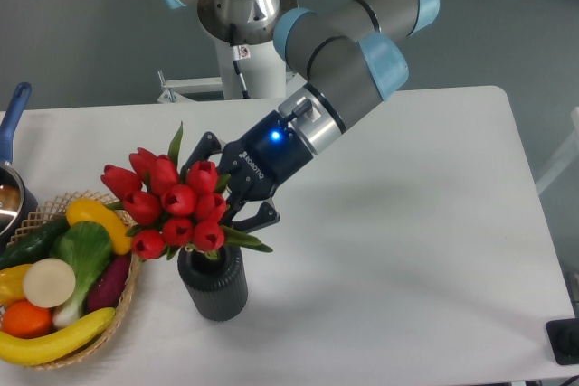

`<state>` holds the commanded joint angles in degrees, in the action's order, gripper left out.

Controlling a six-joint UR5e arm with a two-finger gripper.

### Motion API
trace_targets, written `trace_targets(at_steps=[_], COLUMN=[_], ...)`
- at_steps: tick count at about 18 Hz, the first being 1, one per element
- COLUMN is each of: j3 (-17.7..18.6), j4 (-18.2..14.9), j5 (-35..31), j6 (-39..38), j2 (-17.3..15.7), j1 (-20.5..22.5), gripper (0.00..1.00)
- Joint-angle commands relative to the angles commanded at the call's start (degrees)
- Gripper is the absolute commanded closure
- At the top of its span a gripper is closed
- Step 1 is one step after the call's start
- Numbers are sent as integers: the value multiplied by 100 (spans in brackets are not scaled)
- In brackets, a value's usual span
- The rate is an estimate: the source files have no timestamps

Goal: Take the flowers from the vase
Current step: 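Lift the tulip bunch up out of the vase and away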

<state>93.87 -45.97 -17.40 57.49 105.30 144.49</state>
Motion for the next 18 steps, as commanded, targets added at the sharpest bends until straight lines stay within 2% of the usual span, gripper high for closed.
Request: trace_targets(at_steps=[8, 12, 15, 18], j3=[-483, -581, -467, -99], j4=[-9, -9, -9, -9], j5=[0, -87, -263, -325], j6=[-536, -616, -616, -581], j2=[-211, -203, -439, -650], j1=[-35, 96, 517, 1070], gripper=[51, 51, 51, 51])
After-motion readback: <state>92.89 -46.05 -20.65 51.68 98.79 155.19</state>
